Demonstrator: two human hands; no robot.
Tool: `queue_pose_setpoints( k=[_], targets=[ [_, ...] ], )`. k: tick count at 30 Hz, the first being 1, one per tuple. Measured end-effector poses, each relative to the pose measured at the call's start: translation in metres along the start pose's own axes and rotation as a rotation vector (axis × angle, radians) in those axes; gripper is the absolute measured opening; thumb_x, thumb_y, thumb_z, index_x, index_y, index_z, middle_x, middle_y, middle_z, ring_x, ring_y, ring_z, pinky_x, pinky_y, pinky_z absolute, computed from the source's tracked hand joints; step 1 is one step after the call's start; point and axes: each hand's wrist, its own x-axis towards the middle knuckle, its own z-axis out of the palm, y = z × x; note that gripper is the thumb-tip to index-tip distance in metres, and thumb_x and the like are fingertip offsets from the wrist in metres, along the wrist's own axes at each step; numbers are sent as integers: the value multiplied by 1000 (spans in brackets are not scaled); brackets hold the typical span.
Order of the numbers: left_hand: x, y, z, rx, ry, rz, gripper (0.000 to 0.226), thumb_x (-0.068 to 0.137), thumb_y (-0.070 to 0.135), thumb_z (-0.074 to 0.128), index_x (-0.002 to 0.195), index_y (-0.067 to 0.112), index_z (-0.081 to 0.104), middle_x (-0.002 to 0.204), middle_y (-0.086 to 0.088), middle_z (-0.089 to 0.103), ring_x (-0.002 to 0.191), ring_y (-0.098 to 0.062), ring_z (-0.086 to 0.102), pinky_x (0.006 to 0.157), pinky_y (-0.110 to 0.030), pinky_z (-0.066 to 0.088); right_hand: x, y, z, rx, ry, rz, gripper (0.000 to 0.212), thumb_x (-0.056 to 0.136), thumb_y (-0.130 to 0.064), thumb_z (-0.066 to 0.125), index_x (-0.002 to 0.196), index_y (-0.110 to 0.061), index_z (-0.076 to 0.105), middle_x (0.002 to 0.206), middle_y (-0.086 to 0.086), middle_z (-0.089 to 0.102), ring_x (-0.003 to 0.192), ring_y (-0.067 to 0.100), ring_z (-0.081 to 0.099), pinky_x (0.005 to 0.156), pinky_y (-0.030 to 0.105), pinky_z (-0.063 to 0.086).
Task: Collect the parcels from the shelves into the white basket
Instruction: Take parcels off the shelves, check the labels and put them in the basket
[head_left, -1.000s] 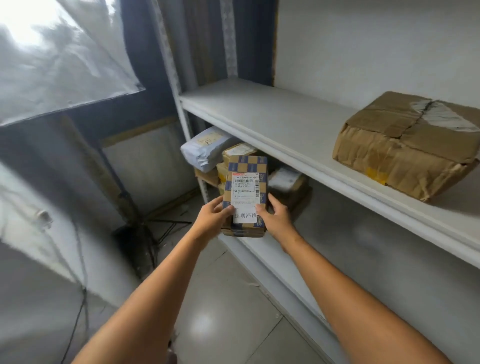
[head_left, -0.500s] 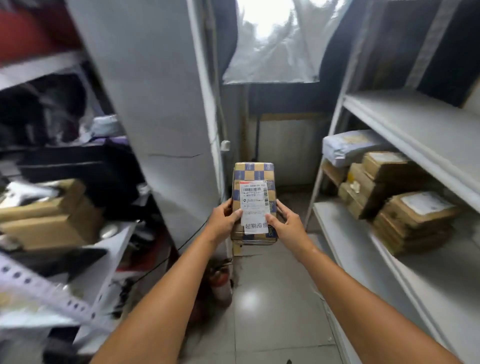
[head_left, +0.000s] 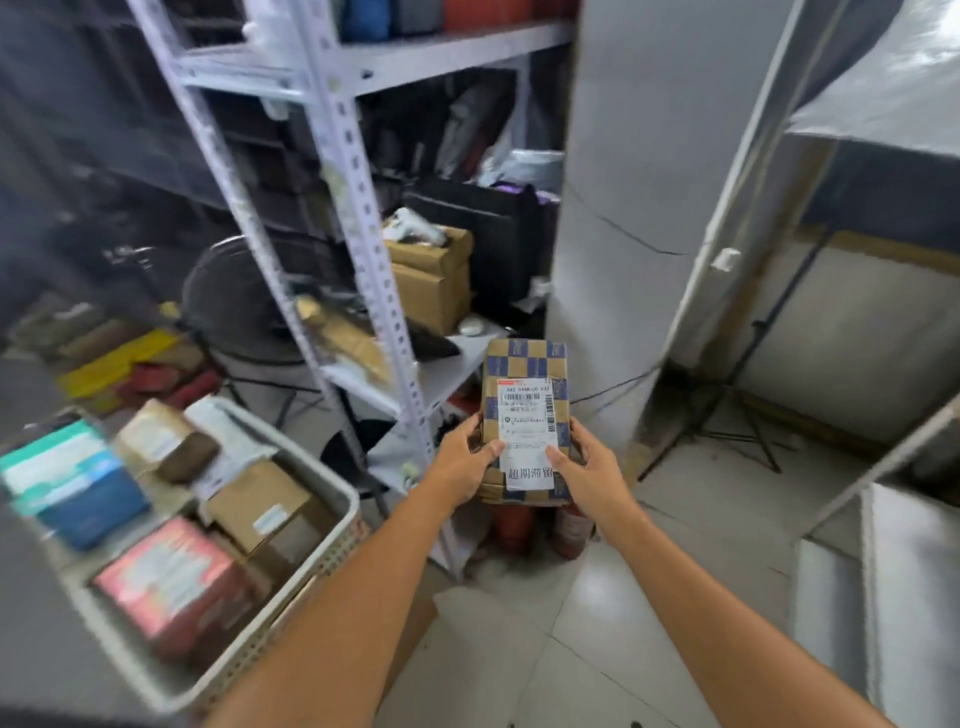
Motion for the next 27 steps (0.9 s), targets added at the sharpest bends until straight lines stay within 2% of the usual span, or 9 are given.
queue_pose_setpoints(
  k=[3, 9, 11, 14, 16, 19, 22, 24, 27],
  targets=[
    [-36, -19, -22, -78, 109, -59, 53, 92, 8, 60, 141, 11, 41, 133, -9, 56, 122, -27, 54, 103, -49, 44, -8, 11, 26, -75, -141, -29, 54, 95, -13, 59, 143, -31, 43, 123, -12, 63, 108, 8, 63, 91, 37, 56],
    [-113, -58, -77, -101, 335, -102, 51, 93, 12, 59, 141, 13, 42, 132, 0, 56, 118, -16, 53, 102, -37, 46, -28, 23, 103, -148, -414, -80, 48, 92, -10, 62, 132, -34, 51, 123, -10, 64, 116, 13, 59, 100, 43, 49],
    [-130, -72, -102, -129, 401, -131, 49, 93, 10, 59, 139, 15, 43, 128, 1, 56, 113, -12, 53, 93, -27, 49, -31, 24, 135, -149, -503, -88, 45, 92, -9, 63, 125, -37, 52, 118, -17, 63, 116, 11, 58, 99, 37, 49],
    [-151, -92, -143, -206, 511, -157, 42, 93, 8, 59, 130, 23, 47, 119, 5, 59, 105, -8, 54, 71, -8, 49, -30, 24, 192, -152, -624, -102, 47, 92, -6, 62, 130, -30, 50, 117, -19, 61, 107, -1, 58, 83, 13, 50],
    [-161, -109, -172, -228, 575, -182, 45, 93, 8, 59, 129, 31, 44, 117, 10, 61, 108, -9, 56, 76, -11, 51, -28, 26, 232, -169, -694, -100, 51, 92, -6, 62, 135, -27, 46, 115, -20, 60, 102, -8, 58, 74, 7, 48],
    [-170, -139, -221, -271, 644, -232, 50, 93, 11, 60, 136, 31, 45, 124, 4, 63, 115, -15, 58, 98, -34, 49, -19, 33, 296, -203, -789, -98, 55, 92, -10, 63, 140, -28, 44, 120, -19, 60, 104, -13, 57, 78, 8, 49],
    [-168, -173, -268, -332, 694, -252, 60, 93, 9, 59, 138, 41, 37, 113, 11, 65, 106, -7, 62, 80, -20, 55, -9, 41, 357, -238, -851, -77, 57, 92, -15, 64, 143, -28, 41, 128, -18, 57, 120, 3, 54, 96, 24, 49],
    [-163, -197, -298, -352, 731, -265, 62, 93, 6, 58, 140, 40, 36, 111, 12, 64, 99, -1, 62, 71, -15, 54, 0, 50, 397, -251, -905, -53, 54, 93, -15, 62, 140, -32, 43, 127, -16, 58, 119, 10, 56, 97, 32, 51],
    [-157, -228, -334, -362, 768, -297, 62, 93, 4, 56, 144, 34, 35, 114, 8, 65, 104, -6, 62, 81, -20, 54, 15, 67, 450, -292, -944, 13, 59, 94, -16, 61, 147, -26, 37, 133, -10, 55, 118, 12, 57, 96, 36, 52]
  ],
)
